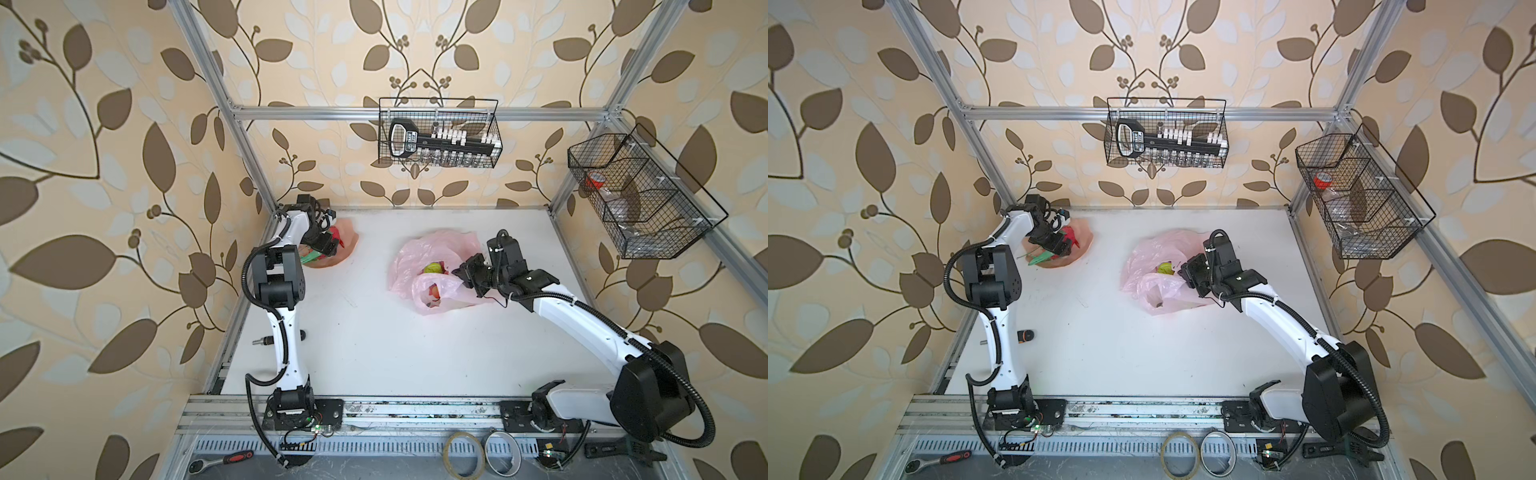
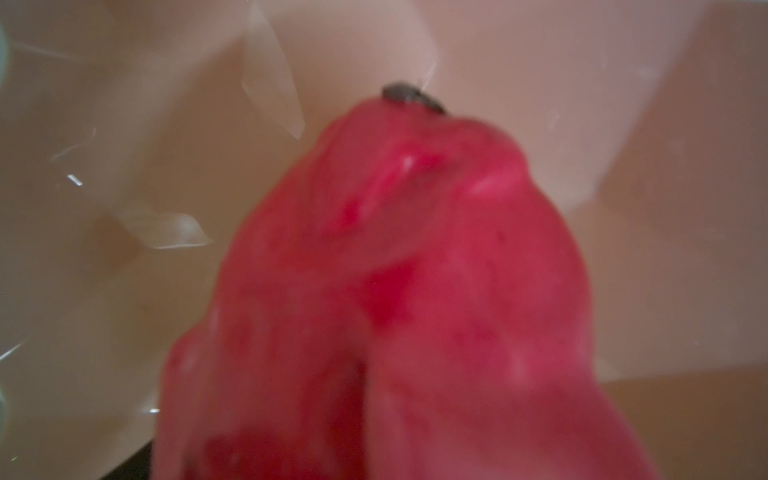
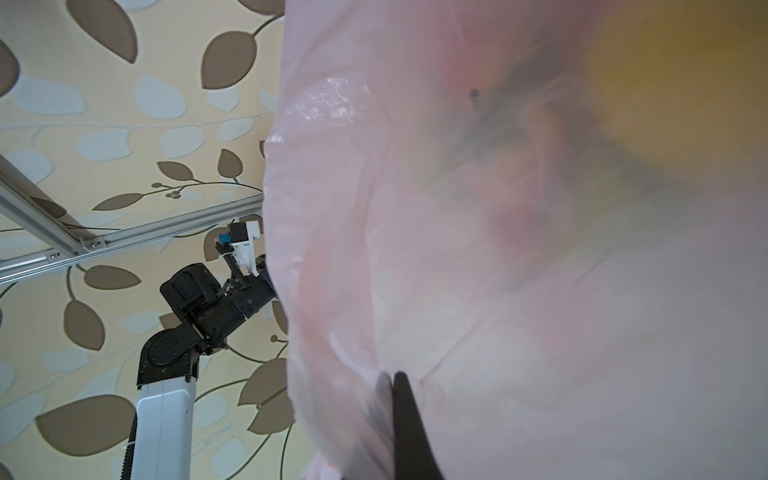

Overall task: Place the fruits into the plastic bag
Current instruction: 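Lower the left gripper onto the dragon fruit on the plate and close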

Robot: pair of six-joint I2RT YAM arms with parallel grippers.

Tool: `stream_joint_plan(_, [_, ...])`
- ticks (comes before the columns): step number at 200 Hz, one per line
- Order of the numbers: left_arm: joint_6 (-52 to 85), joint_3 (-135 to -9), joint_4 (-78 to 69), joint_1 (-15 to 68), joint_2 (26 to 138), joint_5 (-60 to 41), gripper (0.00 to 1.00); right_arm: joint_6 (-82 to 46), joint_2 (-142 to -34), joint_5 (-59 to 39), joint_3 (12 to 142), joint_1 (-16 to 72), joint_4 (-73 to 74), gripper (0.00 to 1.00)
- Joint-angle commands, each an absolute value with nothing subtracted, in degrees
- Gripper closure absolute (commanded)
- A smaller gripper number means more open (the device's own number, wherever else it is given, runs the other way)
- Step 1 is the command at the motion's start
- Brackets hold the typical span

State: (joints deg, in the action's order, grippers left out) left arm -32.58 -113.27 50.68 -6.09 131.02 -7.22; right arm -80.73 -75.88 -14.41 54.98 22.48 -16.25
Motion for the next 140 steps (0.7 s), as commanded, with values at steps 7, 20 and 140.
stream_joint_plan(7, [-29.0, -111.7, 58.4, -6.1, 131.0, -8.1, 0.01, -81.7, -76.1, -14.9, 56.0, 22.2, -14.2, 1.0])
stream_joint_plan(20, [-28.0, -111.2, 58.1, -6.1, 130.5, -8.4, 0.01, -81.8, -75.9, -15.1, 55.7, 22.2, -13.7, 1.0])
stream_joint_plan(140, [-22.0, -105.7, 50.7, -6.1, 120.9, -11.4, 0.41, -82.4, -73.3, -14.9, 53.7, 22.1, -12.6, 1.0])
